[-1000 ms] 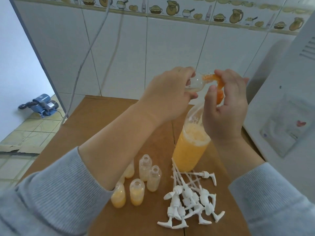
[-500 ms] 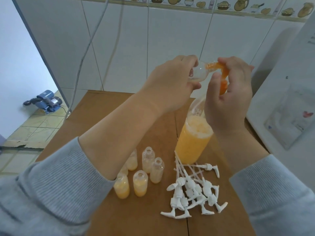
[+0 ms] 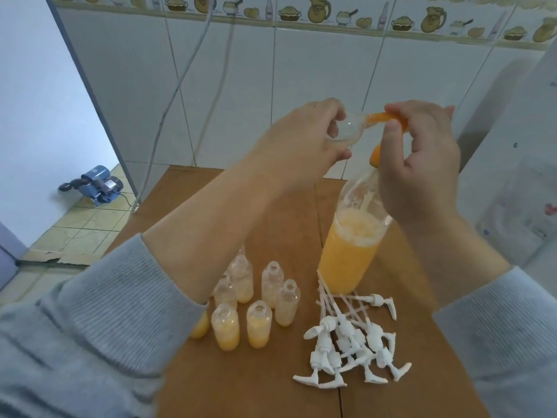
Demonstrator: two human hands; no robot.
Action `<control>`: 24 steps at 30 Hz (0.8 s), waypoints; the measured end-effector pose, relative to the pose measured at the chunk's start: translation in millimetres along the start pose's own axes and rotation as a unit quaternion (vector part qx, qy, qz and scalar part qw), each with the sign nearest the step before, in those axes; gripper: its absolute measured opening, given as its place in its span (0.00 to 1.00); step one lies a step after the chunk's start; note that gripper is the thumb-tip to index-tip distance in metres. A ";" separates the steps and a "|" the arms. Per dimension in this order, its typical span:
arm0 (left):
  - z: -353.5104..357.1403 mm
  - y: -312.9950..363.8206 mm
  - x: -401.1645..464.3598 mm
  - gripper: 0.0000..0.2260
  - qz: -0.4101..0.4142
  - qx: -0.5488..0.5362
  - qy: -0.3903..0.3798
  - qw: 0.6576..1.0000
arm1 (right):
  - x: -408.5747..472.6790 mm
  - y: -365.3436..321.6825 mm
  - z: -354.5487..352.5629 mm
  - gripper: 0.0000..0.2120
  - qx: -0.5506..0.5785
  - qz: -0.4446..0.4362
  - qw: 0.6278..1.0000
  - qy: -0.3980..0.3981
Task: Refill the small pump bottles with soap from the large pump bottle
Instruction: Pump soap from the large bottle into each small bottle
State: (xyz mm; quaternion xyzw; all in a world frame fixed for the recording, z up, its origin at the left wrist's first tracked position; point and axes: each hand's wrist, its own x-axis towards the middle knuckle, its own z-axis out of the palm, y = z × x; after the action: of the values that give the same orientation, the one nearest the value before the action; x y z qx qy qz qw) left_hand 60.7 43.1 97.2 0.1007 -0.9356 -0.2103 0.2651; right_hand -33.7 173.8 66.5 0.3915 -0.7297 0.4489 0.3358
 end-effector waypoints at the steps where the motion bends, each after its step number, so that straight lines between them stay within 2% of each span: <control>1: -3.3 -2.8 -2.9 0.18 -0.019 -0.017 -0.005 1.000 | -0.8 0.0 -0.7 0.16 -0.002 0.004 1.000 -0.004; 5: -16.6 -25.6 -27.2 0.15 -0.093 -0.102 0.020 0.990 | -6.3 3.1 -1.5 0.16 -0.013 0.013 1.000 -0.008; 9: -38.6 -55.0 -68.5 0.15 -0.154 -0.135 0.074 0.976 | -8.5 -1.1 3.2 0.16 0.006 0.022 1.000 0.002; 14: -56.3 -101.9 -132.2 0.11 -0.248 -0.177 0.164 0.938 | -7.5 1.7 9.0 0.15 0.021 0.017 0.999 0.026; 17: -53.1 -121.8 -162.4 0.11 -0.284 -0.195 0.194 0.918 | -9.4 3.3 10.6 0.15 0.030 0.016 0.999 0.039; 20: -42.0 -148.7 -185.3 0.12 -0.339 -0.205 0.204 0.895 | -9.9 3.3 11.9 0.15 0.029 0.013 0.998 0.046; 24: -21.0 -175.7 -196.3 0.12 -0.383 -0.227 0.167 0.880 | -10.2 4.6 12.2 0.15 0.028 0.008 0.998 0.053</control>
State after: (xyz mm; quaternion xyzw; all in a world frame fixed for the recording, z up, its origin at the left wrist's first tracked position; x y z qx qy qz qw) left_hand 250.2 -61.7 -54.2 0.4219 -0.6926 -0.4816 0.3322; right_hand -34.6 166.7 51.6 0.3705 -0.7015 0.4915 0.3592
